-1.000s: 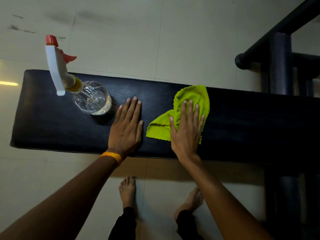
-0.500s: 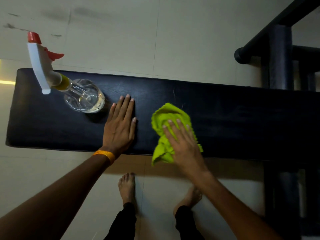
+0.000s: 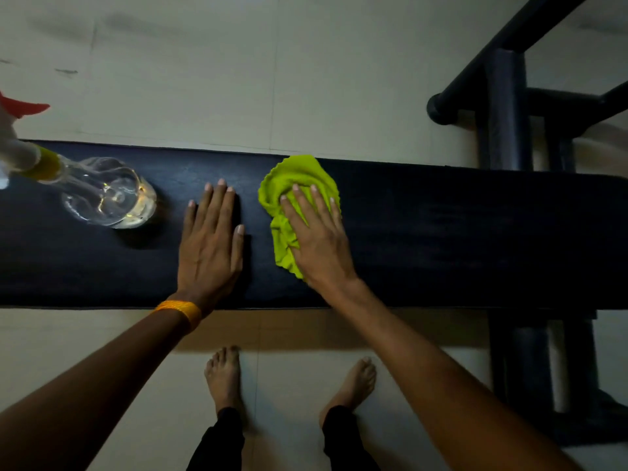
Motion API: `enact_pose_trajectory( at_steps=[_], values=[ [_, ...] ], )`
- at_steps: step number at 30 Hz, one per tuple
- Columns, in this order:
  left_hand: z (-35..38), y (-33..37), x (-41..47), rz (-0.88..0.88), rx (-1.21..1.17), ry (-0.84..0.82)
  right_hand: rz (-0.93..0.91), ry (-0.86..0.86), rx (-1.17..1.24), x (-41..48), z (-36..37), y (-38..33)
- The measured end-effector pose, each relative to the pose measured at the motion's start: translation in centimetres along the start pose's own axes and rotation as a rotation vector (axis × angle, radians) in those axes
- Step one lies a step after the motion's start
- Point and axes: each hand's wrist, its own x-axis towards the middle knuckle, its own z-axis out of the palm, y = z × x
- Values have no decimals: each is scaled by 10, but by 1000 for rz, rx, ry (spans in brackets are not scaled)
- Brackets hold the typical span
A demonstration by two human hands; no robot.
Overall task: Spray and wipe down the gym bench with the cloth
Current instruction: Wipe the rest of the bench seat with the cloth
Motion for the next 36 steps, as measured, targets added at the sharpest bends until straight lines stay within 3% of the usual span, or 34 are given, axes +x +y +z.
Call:
enact_pose_trajectory(
  at_steps=[4, 8, 11, 13, 15, 17, 20, 24, 26, 32, 36],
  values=[
    [13, 32, 17, 59, -18, -43, 153, 67, -30, 23, -24, 109],
    [31, 79, 40, 146, -27, -89, 369, 61, -70, -34, -58, 187],
    [47, 122, 57, 204, -41, -114, 601, 177, -42, -99, -66, 201],
    [59, 146, 64, 200, -53, -126, 736, 271, 17, -118, -57, 165],
    [70, 159, 63, 190, -33, -143, 669, 243, 48, -122, -43, 111],
    [76, 161, 58, 212, 28, -151, 451, 134, 51, -125, -34, 76],
    [79, 158, 56, 233, 82, -152, 269, 92, 29, -120, -42, 126],
    [78, 162, 56, 214, 129, -165, 419, 84, -18, -92, -83, 242],
    [78, 163, 55, 205, 137, -171, 513, 60, 12, -71, -97, 268],
    [77, 165, 55, 204, 147, -168, 732, 177, 80, -42, -77, 211],
    [75, 162, 58, 218, 80, -170, 610, 132, 146, -15, -61, 172]
  ],
)
